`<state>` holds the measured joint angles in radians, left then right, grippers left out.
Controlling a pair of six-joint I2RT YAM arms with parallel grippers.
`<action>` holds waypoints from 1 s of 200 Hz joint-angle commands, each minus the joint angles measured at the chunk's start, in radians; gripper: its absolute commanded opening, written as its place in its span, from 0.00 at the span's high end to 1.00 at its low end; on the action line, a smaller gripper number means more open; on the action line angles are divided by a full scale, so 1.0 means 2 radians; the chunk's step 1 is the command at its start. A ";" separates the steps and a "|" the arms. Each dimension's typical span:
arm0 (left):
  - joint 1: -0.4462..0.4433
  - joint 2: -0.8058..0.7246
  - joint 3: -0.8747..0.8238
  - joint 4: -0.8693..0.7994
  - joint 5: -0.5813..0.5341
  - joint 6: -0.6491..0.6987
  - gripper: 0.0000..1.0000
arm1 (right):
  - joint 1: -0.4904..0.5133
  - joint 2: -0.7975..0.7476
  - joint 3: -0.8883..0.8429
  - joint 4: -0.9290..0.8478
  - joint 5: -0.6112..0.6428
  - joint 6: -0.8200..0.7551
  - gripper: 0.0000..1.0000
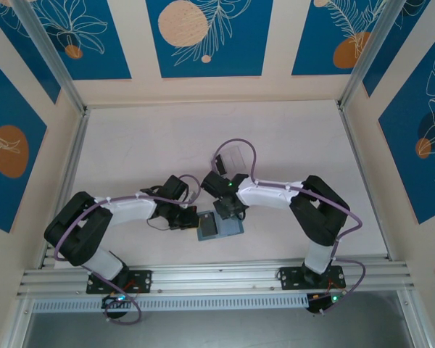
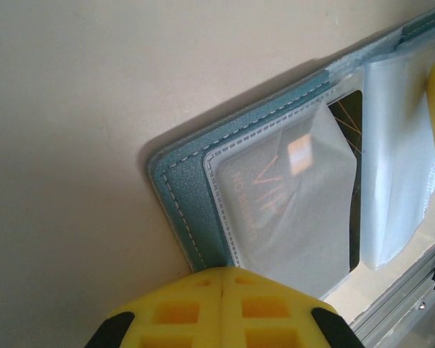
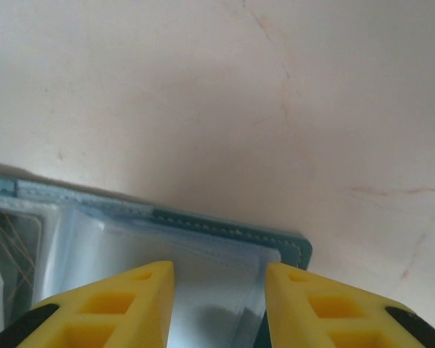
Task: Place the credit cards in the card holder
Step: Flip over the card slot in the card holder.
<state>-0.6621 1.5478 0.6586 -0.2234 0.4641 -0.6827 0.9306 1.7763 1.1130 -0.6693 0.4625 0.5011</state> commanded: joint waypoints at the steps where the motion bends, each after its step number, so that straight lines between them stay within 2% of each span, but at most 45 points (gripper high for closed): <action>1: -0.005 0.037 -0.024 0.018 -0.035 -0.006 0.96 | 0.011 -0.031 0.013 -0.028 0.033 0.003 0.58; 53: -0.006 0.035 -0.024 0.020 -0.033 -0.007 0.96 | 0.000 -0.013 0.012 -0.002 -0.060 -0.023 0.59; 144: -0.005 0.035 -0.024 0.020 -0.032 -0.006 0.96 | -0.022 0.019 0.010 -0.002 -0.077 -0.026 0.60; 200: -0.005 0.036 -0.023 0.019 -0.033 -0.004 0.96 | -0.018 0.024 -0.007 0.006 -0.081 -0.020 0.67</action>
<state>-0.6621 1.5471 0.6548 -0.2169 0.4652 -0.6903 0.8898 1.7969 1.1217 -0.6594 0.3275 0.4595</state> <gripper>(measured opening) 0.043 0.351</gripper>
